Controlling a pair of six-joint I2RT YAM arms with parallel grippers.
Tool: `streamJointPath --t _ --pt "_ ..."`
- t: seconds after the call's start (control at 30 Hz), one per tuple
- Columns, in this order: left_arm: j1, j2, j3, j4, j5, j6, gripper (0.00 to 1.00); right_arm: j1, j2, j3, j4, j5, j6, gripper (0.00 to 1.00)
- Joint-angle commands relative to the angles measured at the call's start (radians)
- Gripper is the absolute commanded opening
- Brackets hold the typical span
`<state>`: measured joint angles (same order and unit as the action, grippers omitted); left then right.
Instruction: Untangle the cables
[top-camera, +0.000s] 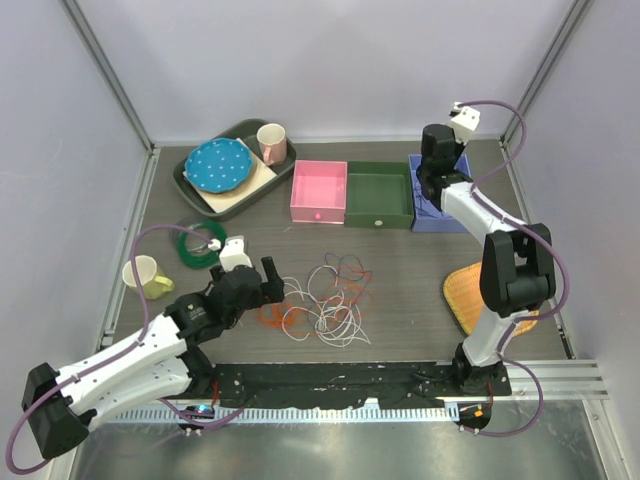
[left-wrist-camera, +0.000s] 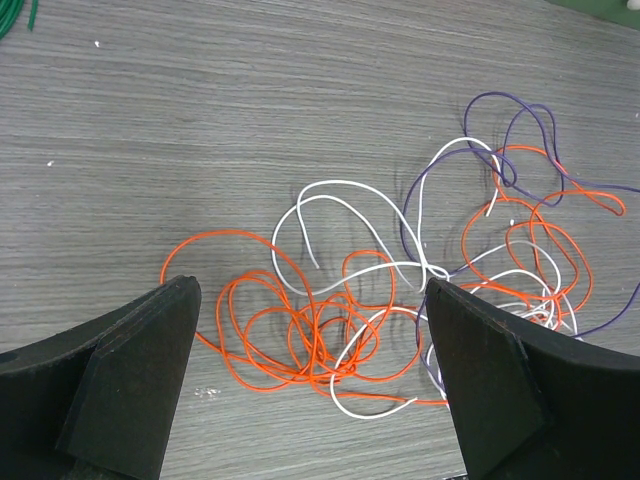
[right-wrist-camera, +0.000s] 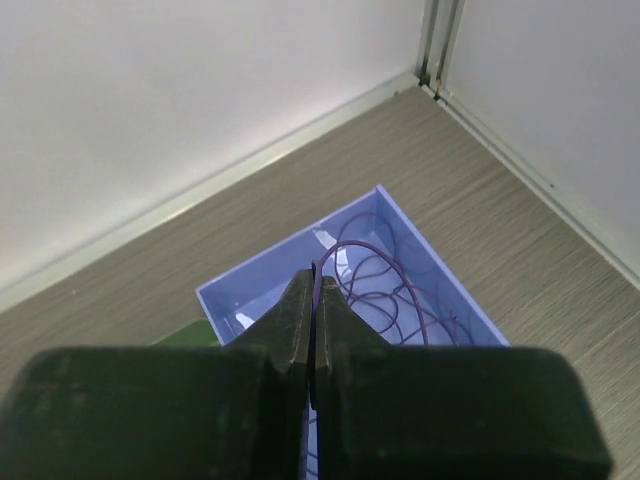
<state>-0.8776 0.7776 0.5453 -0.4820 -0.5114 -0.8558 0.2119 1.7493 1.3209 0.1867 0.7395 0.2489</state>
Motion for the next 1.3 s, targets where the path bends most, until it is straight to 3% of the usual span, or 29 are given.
streamJointPath --t 0.0,0.13,0.53,0.63,0.7,0.93,0.97,1.03,1.07,1.1,1.13,1.17,1.27 --pt "-0.001 0.015 0.007 0.033 -0.018 0.0 1.0 -0.006 0.047 0.023 -0.03 0.023 0.107 0.01" --pt "-0.001 0.014 0.01 0.023 -0.027 -0.005 1.0 -0.031 0.113 0.037 -0.081 0.049 0.173 0.01" --pt "-0.003 -0.015 0.013 -0.004 -0.062 -0.011 1.0 -0.143 0.197 0.13 -0.228 -0.112 0.288 0.01" --pt "-0.003 -0.017 0.016 -0.012 -0.062 -0.011 1.0 -0.144 0.223 0.17 -0.268 -0.127 0.274 0.09" --pt "-0.001 -0.021 0.016 -0.018 -0.064 -0.012 1.0 -0.144 0.228 0.198 -0.294 -0.135 0.271 0.21" --pt "-0.003 -0.04 0.018 -0.033 -0.068 -0.012 1.0 -0.143 0.171 0.207 -0.328 -0.219 0.237 0.39" --pt "-0.001 -0.04 0.018 -0.035 -0.07 -0.012 1.0 -0.144 0.167 0.207 -0.331 -0.242 0.228 0.51" --pt "-0.001 -0.049 0.016 -0.038 -0.07 -0.014 1.0 -0.141 0.141 0.202 -0.339 -0.249 0.231 0.54" --pt "-0.001 -0.051 0.016 -0.037 -0.07 -0.014 1.0 -0.141 0.127 0.19 -0.334 -0.253 0.23 0.69" --pt "-0.001 -0.055 0.015 -0.038 -0.07 -0.014 1.0 -0.141 0.116 0.184 -0.331 -0.255 0.227 0.69" --pt "-0.001 -0.057 0.015 -0.04 -0.07 -0.012 1.0 -0.141 0.089 0.179 -0.328 -0.259 0.222 0.85" --pt "-0.003 -0.057 0.015 -0.038 -0.065 -0.014 1.0 -0.138 0.076 0.169 -0.328 -0.276 0.205 0.92" --pt "-0.003 -0.063 0.015 -0.033 -0.047 -0.014 1.0 -0.118 0.024 0.166 -0.339 -0.346 0.149 0.93"
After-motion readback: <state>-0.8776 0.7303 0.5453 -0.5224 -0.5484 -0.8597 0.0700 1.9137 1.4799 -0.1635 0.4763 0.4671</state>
